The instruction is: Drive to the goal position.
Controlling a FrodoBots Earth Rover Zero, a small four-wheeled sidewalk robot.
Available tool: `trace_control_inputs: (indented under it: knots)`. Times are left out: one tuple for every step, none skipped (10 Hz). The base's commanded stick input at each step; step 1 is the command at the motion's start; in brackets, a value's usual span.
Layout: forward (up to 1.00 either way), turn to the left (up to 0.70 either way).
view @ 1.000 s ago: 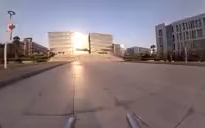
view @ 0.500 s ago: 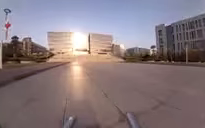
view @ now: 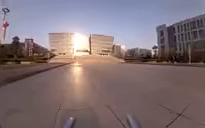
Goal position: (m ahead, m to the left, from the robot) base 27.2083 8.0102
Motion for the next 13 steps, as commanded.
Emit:
trace_control_inputs:
  knots:
    - [0.70, 0.10]
    - [0.70, 0.00]
    - [0.70, 0.00]
    - [0.70, 0.00]
    - [0.70, 0.00]
    - [0.70, 0.00]
    - [0.70, 0.00]
    - [0.70, 0.10]
    - [0.70, 0.14]
    - [0.70, 0.14]
    - [0.70, 0.14]
    - [0.70, 0.14]
    - [0.70, 0.02]
